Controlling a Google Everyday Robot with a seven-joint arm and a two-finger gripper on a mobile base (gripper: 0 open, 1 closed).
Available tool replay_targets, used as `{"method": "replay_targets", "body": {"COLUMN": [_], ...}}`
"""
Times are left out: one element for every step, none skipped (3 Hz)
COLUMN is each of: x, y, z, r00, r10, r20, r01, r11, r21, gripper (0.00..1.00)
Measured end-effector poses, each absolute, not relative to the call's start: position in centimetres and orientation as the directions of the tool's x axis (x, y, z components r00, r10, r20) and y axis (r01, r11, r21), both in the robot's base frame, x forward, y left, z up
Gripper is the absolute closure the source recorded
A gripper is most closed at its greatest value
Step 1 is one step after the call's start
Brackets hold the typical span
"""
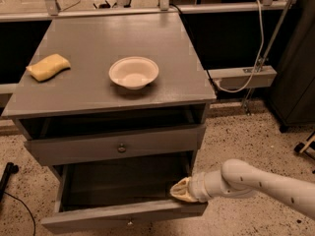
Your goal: Open middle drawer
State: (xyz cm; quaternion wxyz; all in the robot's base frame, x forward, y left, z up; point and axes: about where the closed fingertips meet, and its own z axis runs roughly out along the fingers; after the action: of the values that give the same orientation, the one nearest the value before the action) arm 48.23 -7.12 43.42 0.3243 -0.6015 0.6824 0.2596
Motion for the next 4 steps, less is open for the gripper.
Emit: {"method": "replay_targets", "body": {"x": [46.5,45.7,45.6,46.1], "y": [-7.8,-8.1,-7.2,-5.5], "z": [44.3,45.3,46.0,46.0], "r00": [-0.057,-0.039,0.001,0.063], "r10": [-0.615,-0.598,-0.613,-0.659], "r20": [-0.787,-0.800,-0.790,-0.749], "r01": [-0.992,-0.994,-0.996,-0.994], "r11": [0.124,0.106,0.073,0.030], "r21": [-0.025,-0.031,-0.059,-0.109], "gripper": [1.00,1.00,1.00,1.00]}}
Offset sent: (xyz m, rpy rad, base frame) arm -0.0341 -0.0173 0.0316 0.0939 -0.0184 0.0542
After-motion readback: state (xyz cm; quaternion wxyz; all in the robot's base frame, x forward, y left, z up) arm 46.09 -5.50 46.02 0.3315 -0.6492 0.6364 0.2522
